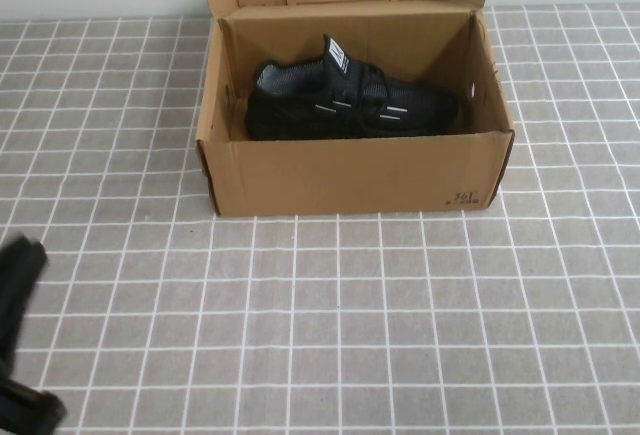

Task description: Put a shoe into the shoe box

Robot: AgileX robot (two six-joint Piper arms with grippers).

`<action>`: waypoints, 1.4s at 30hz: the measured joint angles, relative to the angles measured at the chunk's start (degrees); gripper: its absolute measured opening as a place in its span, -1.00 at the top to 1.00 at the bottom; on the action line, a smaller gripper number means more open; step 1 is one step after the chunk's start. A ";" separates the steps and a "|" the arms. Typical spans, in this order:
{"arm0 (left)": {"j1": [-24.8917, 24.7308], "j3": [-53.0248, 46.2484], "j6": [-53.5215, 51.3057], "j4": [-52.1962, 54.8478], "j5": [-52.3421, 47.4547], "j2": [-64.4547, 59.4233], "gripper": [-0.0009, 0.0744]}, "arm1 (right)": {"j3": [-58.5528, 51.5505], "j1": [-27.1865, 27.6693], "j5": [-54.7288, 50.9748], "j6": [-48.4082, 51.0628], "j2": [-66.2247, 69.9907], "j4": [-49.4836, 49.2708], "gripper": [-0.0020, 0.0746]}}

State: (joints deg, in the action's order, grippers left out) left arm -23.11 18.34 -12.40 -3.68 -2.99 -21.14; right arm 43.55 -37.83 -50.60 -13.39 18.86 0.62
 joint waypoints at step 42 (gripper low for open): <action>0.00 -19.76 0.00 0.00 -8.67 -0.20 0.98 | -16.79 9.31 24.31 0.17 -1.43 7.48 0.99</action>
State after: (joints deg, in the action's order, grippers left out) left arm -23.11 -1.42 -12.40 -3.68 -11.66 -21.35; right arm 26.76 -28.52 -26.29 -13.22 17.43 8.10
